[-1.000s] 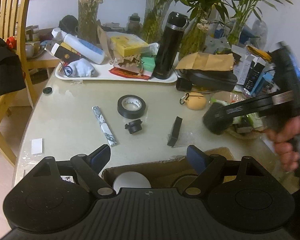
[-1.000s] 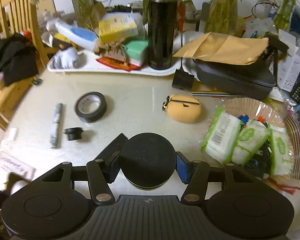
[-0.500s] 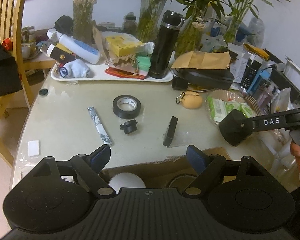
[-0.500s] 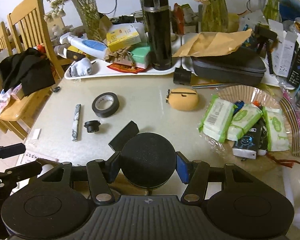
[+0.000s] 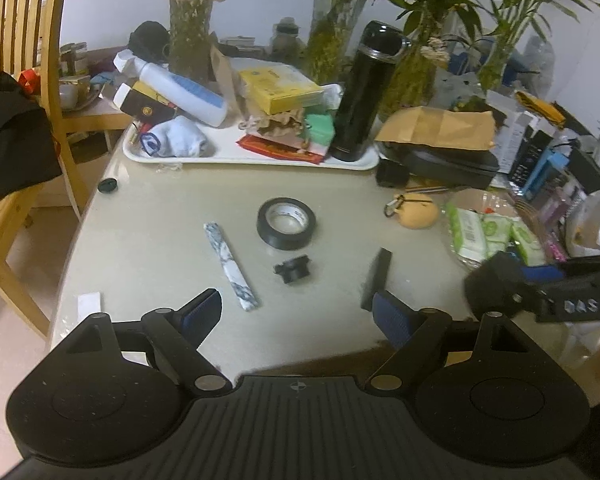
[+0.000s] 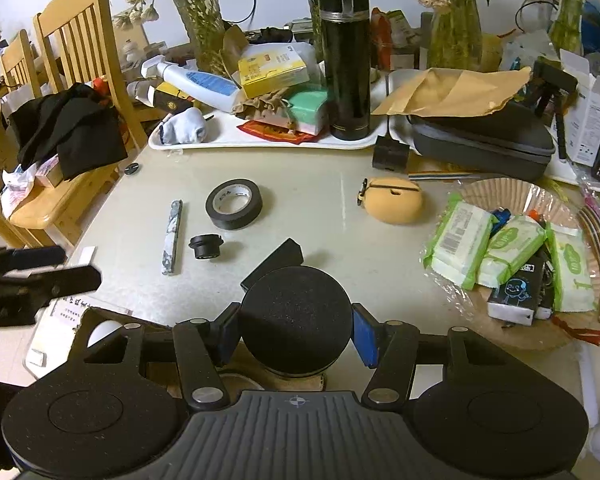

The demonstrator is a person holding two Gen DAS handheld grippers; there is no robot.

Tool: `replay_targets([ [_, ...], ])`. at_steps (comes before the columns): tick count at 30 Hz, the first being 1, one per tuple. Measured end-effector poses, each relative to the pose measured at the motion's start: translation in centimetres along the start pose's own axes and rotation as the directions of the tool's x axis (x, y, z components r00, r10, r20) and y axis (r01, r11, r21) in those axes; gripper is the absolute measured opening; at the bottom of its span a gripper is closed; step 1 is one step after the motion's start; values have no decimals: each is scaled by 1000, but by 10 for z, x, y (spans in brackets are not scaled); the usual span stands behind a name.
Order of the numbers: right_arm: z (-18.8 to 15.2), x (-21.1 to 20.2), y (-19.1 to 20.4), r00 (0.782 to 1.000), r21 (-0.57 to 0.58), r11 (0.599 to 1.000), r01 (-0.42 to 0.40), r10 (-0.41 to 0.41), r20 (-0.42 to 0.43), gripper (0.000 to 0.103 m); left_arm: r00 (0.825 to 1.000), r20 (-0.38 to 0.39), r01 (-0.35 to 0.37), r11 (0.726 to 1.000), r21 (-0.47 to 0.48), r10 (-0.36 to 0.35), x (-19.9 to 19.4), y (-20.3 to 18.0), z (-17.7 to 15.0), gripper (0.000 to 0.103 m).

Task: Organize rigid objects
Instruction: 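Lift the black container with the right gripper while the left gripper approaches the marble stick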

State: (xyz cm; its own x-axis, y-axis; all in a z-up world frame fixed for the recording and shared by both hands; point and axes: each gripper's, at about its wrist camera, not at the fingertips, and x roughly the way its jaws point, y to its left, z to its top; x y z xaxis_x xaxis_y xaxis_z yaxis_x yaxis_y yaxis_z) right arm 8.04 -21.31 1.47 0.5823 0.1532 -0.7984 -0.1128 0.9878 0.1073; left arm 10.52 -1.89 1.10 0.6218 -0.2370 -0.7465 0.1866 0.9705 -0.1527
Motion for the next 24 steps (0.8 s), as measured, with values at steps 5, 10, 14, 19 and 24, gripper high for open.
replay_targets([
  [5, 1, 0, 6, 1000, -20, 1000, -9, 9, 1, 60, 999, 3, -47, 999, 14, 47, 14, 8, 11, 83],
  [10, 2, -1, 11, 1000, -37, 999, -17, 18, 9, 60, 995, -13, -97, 995, 14, 97, 36, 20, 17, 83],
  [14, 4, -2, 11, 1000, -42, 999, -17, 18, 12, 60, 992, -54, -111, 994, 1, 110, 58, 27, 19, 79],
  [19, 5, -1, 11, 1000, -48, 999, -20, 21, 11, 60, 987, -101, -129, 992, 2, 128, 82, 33, 24, 70],
  [24, 6, -1, 11, 1000, -48, 999, -18, 19, 14, 60, 980, -140, -137, 990, 23, 139, 105, 34, 31, 60],
])
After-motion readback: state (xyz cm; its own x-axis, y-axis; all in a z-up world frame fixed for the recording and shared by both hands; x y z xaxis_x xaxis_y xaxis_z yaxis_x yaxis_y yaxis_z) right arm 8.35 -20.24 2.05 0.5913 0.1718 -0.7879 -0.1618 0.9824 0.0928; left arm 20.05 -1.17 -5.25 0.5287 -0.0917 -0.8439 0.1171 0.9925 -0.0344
